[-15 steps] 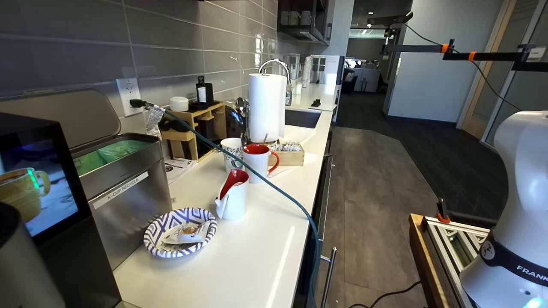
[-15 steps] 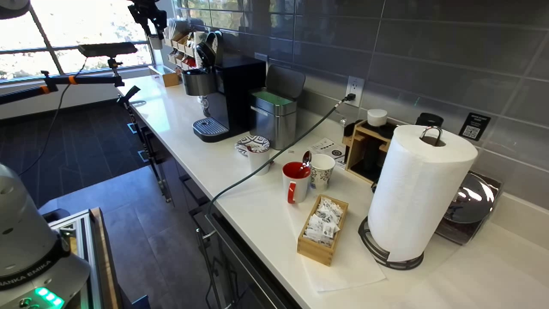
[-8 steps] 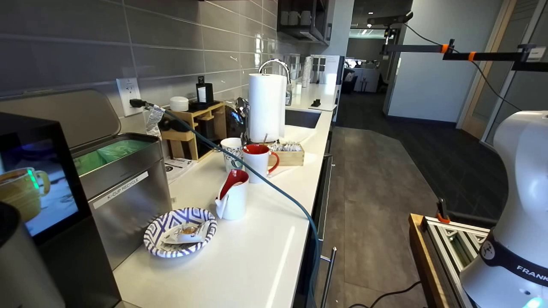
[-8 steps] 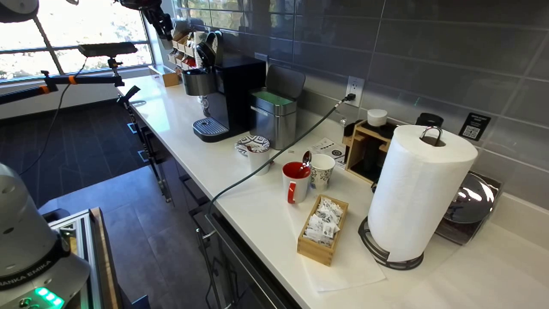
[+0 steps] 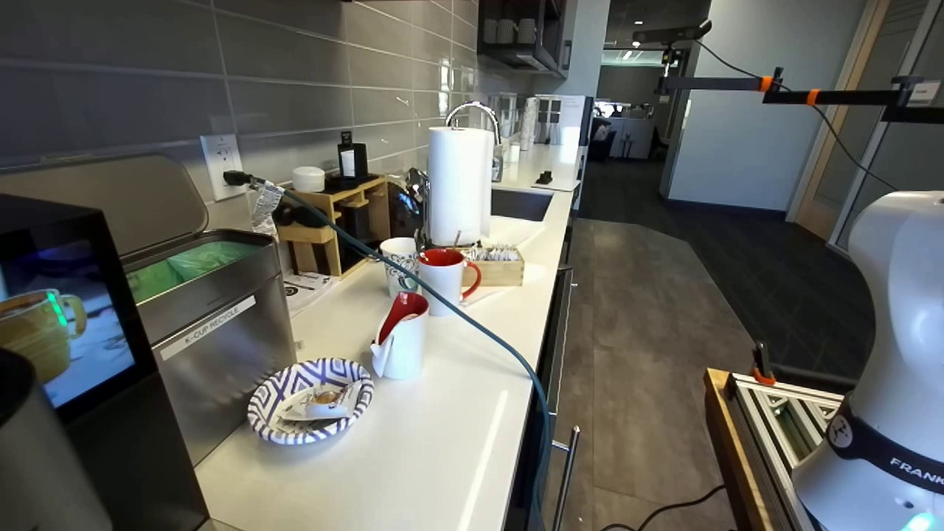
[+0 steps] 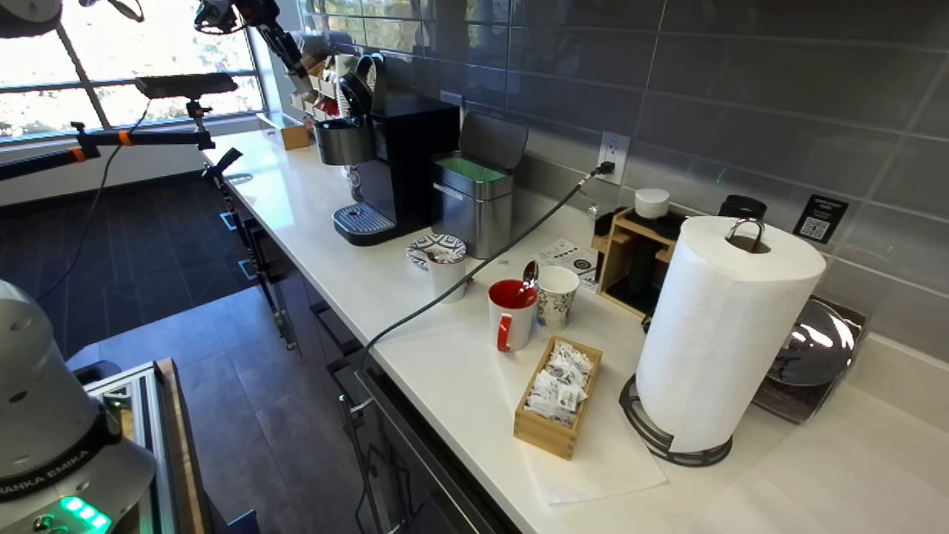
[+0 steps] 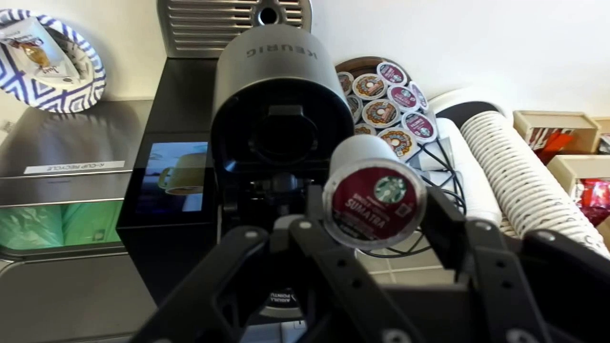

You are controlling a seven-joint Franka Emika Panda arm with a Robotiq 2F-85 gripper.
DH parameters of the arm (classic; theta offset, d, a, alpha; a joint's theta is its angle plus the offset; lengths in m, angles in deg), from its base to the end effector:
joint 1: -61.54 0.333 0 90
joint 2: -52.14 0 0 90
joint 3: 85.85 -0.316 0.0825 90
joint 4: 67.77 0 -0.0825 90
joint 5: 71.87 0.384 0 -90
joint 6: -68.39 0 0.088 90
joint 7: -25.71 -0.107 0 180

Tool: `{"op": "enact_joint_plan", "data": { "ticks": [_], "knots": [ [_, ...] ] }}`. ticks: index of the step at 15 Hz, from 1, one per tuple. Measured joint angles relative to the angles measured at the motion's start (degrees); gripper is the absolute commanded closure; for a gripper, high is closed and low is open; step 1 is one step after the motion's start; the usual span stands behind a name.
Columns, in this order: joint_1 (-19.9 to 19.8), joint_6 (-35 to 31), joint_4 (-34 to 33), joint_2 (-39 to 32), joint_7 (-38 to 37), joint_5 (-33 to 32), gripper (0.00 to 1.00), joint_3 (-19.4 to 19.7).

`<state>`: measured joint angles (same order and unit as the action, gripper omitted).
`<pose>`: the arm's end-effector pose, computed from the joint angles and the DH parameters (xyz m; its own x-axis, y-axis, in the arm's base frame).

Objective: Put the coffee pod inside the coffeemaker chamber.

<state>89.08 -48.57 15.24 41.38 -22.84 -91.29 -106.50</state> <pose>0.4633 0.4552 0.6304 0.8882 0.0296 0.4586 0.0911 -0.9895 -0.1126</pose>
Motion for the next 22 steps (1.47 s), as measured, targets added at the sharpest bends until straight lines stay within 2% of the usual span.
{"op": "enact_joint_plan", "data": {
  "ticks": [10, 22],
  "knots": [
    [0.3, 0.1, 0.3, -2.4, -1.1, -2.3, 0.71, 3.0],
    [0.6, 0.1, -2.0, -6.4, 1.7, -2.3, 0.71, 3.7]
  ]
}}
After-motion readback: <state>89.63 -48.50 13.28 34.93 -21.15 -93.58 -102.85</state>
